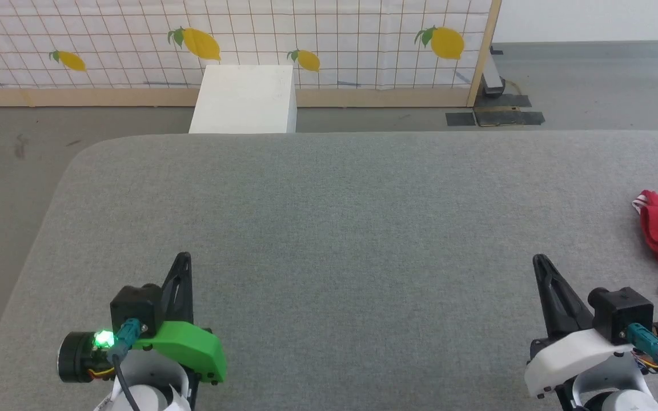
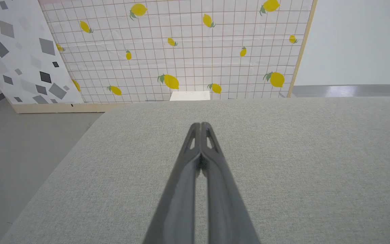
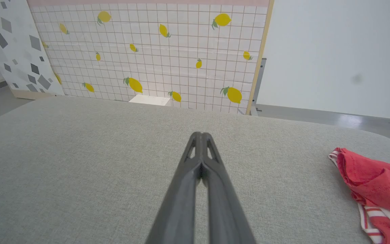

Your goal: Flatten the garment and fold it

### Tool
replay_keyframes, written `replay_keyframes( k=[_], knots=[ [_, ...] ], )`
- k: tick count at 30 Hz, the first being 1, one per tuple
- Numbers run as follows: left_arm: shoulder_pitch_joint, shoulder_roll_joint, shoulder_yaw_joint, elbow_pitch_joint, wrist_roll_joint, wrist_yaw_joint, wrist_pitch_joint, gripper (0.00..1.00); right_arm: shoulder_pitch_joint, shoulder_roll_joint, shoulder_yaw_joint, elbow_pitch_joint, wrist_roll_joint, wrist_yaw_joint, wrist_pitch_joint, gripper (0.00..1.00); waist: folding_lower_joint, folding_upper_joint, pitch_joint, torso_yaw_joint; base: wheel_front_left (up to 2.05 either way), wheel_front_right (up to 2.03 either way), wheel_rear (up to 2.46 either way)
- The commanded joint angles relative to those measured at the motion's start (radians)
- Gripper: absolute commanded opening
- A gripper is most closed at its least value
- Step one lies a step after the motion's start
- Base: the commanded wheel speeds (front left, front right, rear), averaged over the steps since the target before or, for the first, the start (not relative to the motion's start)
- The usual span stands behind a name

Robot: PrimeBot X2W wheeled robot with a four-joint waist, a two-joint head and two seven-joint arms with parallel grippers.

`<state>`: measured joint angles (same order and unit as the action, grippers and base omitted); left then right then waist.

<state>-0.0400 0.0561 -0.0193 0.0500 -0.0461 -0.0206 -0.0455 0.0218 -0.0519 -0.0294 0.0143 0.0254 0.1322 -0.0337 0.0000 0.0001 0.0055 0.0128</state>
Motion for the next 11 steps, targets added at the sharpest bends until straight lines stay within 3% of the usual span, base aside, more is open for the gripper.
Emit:
replay_keyframes(
  k=[1, 11],
  knots=[
    [0.019, -0.005, 0.003, -0.01, 0.009, 0.007, 0.004, 0.0, -0.015, 0.001, 0.005, -0.007, -0.008, -0.001, 0.007, 0.0, 0.0, -0.0001, 0.0, -0.001, 0.0, 0.0, 0.0],
    [0.029, -0.005, 0.011, -0.029, 0.027, 0.013, 0.024, 0.0, -0.018, 0.002, 0.017, -0.011, -0.017, -0.001, 0.02, 0.0, 0.0, -0.0001, -0.003, -0.007, 0.0, 0.0, 0.0]
  ],
)
